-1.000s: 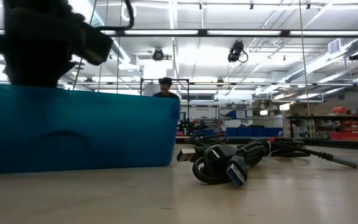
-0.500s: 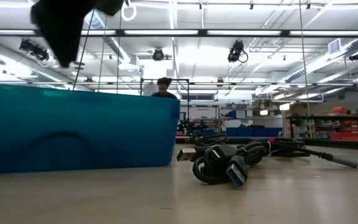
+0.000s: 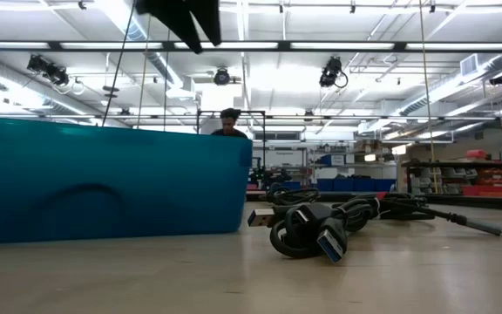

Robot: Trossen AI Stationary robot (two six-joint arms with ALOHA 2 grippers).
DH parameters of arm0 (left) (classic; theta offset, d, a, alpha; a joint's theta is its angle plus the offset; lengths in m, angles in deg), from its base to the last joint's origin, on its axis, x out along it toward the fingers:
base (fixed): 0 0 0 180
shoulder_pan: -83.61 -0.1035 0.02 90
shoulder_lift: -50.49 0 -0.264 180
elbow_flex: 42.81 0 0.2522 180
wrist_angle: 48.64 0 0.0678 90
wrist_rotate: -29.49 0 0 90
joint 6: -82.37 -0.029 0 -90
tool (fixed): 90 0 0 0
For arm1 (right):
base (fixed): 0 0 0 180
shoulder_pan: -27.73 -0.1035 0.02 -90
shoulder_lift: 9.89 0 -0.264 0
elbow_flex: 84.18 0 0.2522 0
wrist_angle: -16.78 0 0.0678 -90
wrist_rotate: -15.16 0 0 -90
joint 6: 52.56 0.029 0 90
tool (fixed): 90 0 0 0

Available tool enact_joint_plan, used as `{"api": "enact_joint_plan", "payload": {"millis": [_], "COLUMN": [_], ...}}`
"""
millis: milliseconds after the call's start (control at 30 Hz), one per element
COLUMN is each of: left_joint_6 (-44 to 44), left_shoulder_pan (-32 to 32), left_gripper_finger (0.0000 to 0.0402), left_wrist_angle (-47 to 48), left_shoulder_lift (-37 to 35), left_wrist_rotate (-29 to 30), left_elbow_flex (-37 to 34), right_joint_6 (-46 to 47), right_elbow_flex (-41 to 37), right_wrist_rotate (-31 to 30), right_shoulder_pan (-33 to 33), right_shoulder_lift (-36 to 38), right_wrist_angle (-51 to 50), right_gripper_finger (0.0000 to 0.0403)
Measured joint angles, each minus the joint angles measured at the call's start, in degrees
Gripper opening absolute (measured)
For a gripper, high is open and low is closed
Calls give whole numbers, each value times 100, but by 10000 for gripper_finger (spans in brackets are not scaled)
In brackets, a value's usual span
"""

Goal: Pick and place USB-C Cables
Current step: Put the black charger cable into the blue bin

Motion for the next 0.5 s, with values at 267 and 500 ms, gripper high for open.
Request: {"api": "enact_joint_plan", "payload": {"millis": [267, 500], "left_joint_6": [-730, -1083], "left_shoulder_pan": [-1174, -1899], "left_gripper_finger": [215, 215], "left_wrist_angle": [-579, -1409], "left_shoulder_lift": [4, 17], "left_wrist_rotate": [-1238, -1461], "left_elbow_flex": [31, 31], "right_joint_6": [-19, -107], "right_elbow_flex": [0, 0], "right_wrist_rotate": [57, 60], "right_shoulder_pan": [0, 0], "right_shoulder_lift": [0, 0], "right_wrist_angle": [-3, -54], "right_gripper_finger": [246, 246]}}
